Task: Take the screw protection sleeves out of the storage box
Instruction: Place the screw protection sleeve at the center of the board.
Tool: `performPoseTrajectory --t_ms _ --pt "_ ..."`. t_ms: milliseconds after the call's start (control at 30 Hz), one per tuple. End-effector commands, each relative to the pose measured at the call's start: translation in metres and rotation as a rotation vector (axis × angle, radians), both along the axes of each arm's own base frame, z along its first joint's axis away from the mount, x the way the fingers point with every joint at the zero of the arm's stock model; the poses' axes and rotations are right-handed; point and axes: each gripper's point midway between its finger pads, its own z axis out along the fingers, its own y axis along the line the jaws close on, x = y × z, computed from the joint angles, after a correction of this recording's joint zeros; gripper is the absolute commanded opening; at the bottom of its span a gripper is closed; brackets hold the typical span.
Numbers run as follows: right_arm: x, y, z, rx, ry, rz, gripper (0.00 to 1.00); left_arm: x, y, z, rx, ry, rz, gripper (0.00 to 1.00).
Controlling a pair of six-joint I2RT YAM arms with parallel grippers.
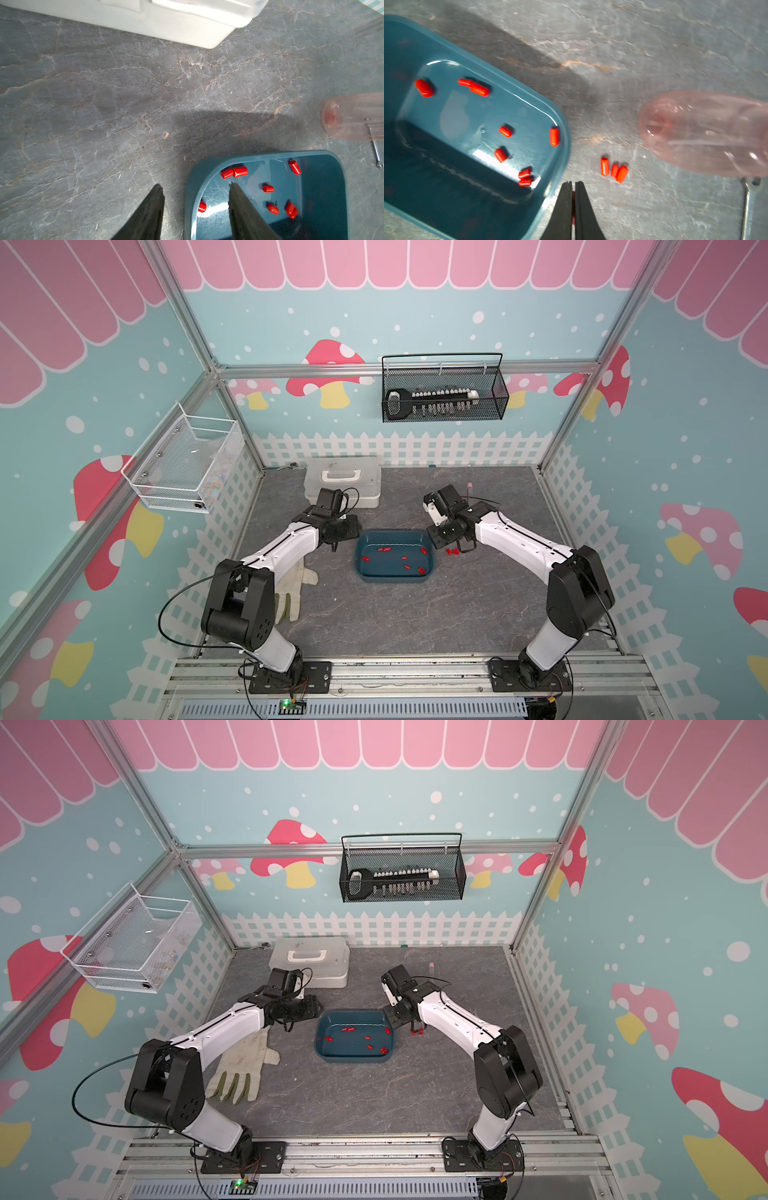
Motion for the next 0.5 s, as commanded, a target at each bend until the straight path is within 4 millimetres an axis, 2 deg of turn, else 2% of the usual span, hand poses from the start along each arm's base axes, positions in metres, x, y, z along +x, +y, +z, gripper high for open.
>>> performPoseTrajectory --t_ms 0,200,467 --pt "-0.001 -0.020 -0.002 -0.023 -0.014 -0.020 0.08 0.003 0.003 0.002 0.003 -0.011 0.009 0.52" --pt "-0.001 -0.050 -0.019 -0.086 -0.009 -0.061 0.08 0.003 0.003 0.001 0.004 -0.009 0.009 0.52" --pt "0.005 -0.068 -0.042 -0.102 0.013 -0.088 0.08 0.003 0.003 0.001 0.004 -0.007 0.010 0.52"
